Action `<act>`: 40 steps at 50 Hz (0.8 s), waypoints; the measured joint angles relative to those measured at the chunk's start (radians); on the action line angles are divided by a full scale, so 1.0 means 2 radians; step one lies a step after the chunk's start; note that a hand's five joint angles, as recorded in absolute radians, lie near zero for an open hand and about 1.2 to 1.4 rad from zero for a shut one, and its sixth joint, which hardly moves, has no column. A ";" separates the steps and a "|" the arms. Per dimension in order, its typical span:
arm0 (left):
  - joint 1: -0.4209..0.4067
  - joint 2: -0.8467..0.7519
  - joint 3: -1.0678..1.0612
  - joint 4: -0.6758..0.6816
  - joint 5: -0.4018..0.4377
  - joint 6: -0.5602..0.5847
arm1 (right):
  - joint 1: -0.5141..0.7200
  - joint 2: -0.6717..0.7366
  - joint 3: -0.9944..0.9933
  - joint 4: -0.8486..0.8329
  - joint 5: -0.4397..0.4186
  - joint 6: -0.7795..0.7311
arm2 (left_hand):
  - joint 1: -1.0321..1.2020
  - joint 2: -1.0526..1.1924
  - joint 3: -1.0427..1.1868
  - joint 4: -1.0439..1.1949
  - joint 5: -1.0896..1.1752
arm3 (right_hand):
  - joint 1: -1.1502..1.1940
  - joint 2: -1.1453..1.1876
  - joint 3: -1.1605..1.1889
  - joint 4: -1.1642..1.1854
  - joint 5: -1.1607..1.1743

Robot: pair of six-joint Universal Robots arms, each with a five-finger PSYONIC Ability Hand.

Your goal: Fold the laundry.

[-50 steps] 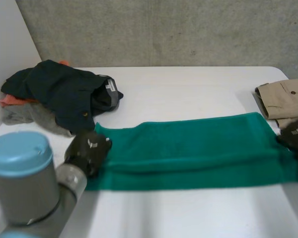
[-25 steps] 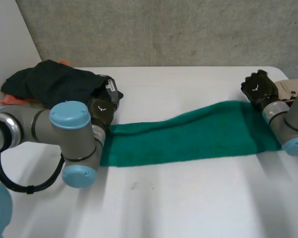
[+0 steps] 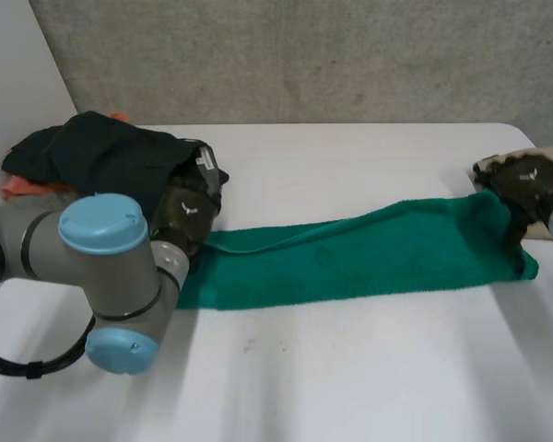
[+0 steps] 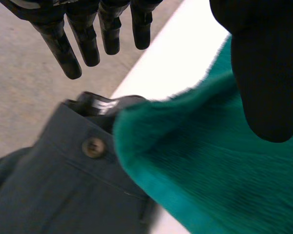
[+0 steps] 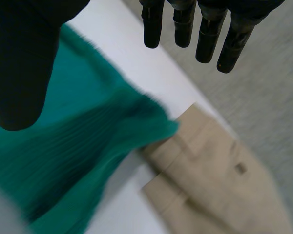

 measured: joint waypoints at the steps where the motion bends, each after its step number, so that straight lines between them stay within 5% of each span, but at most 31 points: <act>1: 0.001 -0.004 -0.002 0.002 0.004 0.000 | -0.005 0.000 0.006 0.005 -0.004 -0.001 | 0.000 0.000 0.000 0.000 0.000 | 0.000 0.000 0.000 0.000 0.000; 23: 0.063 -0.143 0.212 0.072 0.003 0.026 | -0.020 0.007 0.061 -0.053 -0.011 -0.020 | 0.002 0.007 0.001 0.001 0.002 | 0.002 0.003 0.010 0.002 0.003; 40: 0.027 -0.044 0.077 0.069 -0.001 0.022 | -0.031 0.038 0.058 -0.070 -0.016 -0.071 | 0.002 0.007 0.001 0.001 0.001 | 0.067 0.064 0.091 0.078 0.071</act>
